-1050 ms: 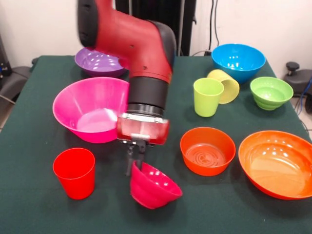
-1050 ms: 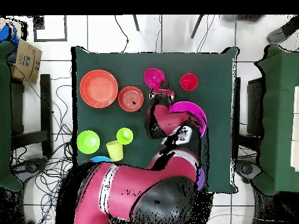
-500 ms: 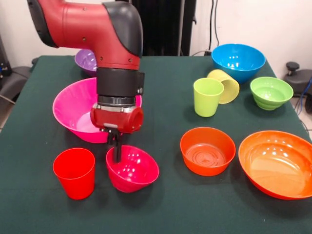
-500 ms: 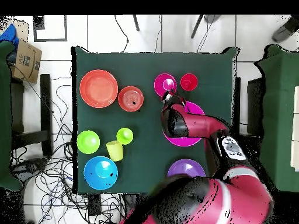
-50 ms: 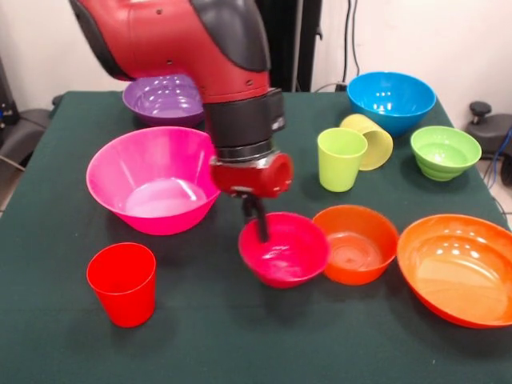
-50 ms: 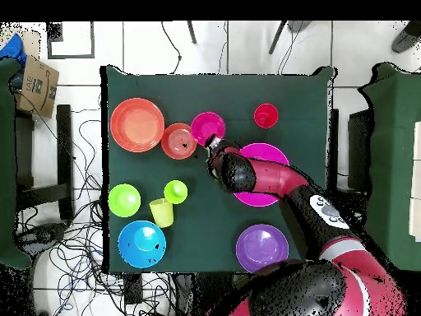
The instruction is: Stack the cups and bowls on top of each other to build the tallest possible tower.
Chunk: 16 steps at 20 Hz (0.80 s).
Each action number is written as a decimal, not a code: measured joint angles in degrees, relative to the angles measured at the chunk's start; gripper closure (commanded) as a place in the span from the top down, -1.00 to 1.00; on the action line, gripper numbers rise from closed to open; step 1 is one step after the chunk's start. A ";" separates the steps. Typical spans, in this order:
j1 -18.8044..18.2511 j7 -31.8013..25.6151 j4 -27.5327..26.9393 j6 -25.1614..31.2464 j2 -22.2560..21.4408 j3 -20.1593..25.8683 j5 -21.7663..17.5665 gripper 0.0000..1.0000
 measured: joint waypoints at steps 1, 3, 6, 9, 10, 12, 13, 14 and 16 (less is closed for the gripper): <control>-0.12 0.00 0.51 0.23 -0.18 0.80 0.15 -1.00; -0.46 0.00 1.88 0.96 -0.89 2.80 0.58 -1.00; -1.12 0.00 3.85 2.44 -2.34 5.36 1.57 -1.00; -2.02 0.00 6.05 4.81 -4.42 7.78 2.62 -1.00; -2.26 0.00 6.45 5.28 -4.83 8.21 2.78 -1.00; -3.23 0.00 7.93 7.25 -6.39 9.71 3.34 -1.00; -3.63 0.00 8.46 8.08 -7.01 10.21 3.59 -1.00; -4.15 0.00 9.03 9.06 -7.75 10.75 3.86 -1.00; -4.92 0.00 9.69 10.23 -8.66 11.50 4.14 -1.00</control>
